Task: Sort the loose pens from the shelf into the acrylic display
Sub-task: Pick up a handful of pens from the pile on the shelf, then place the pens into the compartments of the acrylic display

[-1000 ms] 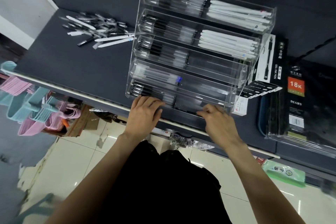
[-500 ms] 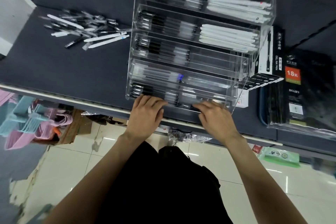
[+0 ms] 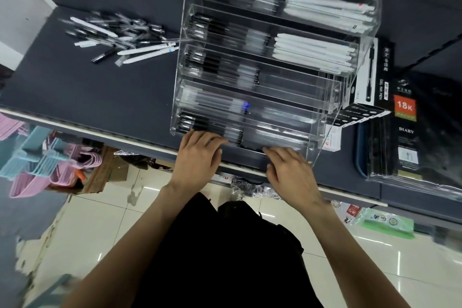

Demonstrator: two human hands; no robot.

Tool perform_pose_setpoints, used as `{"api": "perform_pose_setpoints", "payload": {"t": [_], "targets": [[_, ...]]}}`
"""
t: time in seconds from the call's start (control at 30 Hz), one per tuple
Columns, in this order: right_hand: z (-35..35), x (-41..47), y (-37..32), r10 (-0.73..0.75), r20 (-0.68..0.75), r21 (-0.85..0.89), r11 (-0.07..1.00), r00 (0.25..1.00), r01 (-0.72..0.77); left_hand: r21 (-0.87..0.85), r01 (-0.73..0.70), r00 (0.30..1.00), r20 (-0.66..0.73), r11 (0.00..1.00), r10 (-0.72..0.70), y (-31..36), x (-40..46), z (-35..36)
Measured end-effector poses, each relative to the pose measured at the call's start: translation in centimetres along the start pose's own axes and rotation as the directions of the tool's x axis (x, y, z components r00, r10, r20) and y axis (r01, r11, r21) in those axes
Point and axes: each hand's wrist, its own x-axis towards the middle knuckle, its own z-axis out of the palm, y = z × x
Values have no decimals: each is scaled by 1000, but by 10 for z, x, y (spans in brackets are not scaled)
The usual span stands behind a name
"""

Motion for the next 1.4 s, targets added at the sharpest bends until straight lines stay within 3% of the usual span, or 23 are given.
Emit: {"api": "perform_pose_setpoints", "payload": {"t": [0.3, 0.4, 0.5, 0.6, 0.67, 0.77, 0.83, 0.9, 0.97, 1.07, 1.13, 1.27, 1.4], "targets": [[-5, 6, -8, 87, 30, 64, 994, 996, -89, -20, -5, 1000, -13, 1000, 4, -2, -2, 0], [-16, 9, -18, 74, -86, 151, 987, 994, -60, -117, -34, 994, -108, 993, 21, -5, -4, -8], [-35, 22, -40, -23, -188, 232, 970, 982, 67, -210, -43, 955, -295, 977, -21, -17, -5, -31], [-49, 48, -77, -121, -241, 277, 942, 963, 188, -322, -9, 852, -498, 947, -162, -44, -9, -64], [-52, 72, -109, -178, -266, 314, 913, 947, 260, -471, 50, 768, -546, 881, -335, -72, -11, -85], [-48, 116, -162, -250, -274, 285, 901, 929, 327, -680, 189, 682, -428, 709, -593, -132, -1, -111], [-39, 152, -194, -263, -235, 282, 903, 936, 325, -694, 348, 699, -256, 630, -668, -184, 10, -120], [-23, 193, -218, -239, -157, 253, 928, 958, 273, -581, 459, 751, -150, 672, -643, -233, 23, -122], [-6, 236, -231, -173, -72, 151, 972, 982, 182, -436, 457, 814, -147, 775, -563, -273, 40, -121], [11, 288, -233, -15, -6, -53, 998, 1000, 15, -185, 300, 928, -170, 936, -331, -305, 76, -115], [17, 306, -229, 69, 8, -112, 991, 998, -67, -78, 147, 979, -134, 986, -156, -314, 101, -111], [24, 315, -223, 122, 41, -175, 978, 992, -113, 19, 108, 994, 28, 994, -108, -329, 133, -101], [26, 318, -219, 149, 89, -250, 960, 985, -122, 34, 7, 1000, 28, 999, -8, -346, 140, -97]]}}
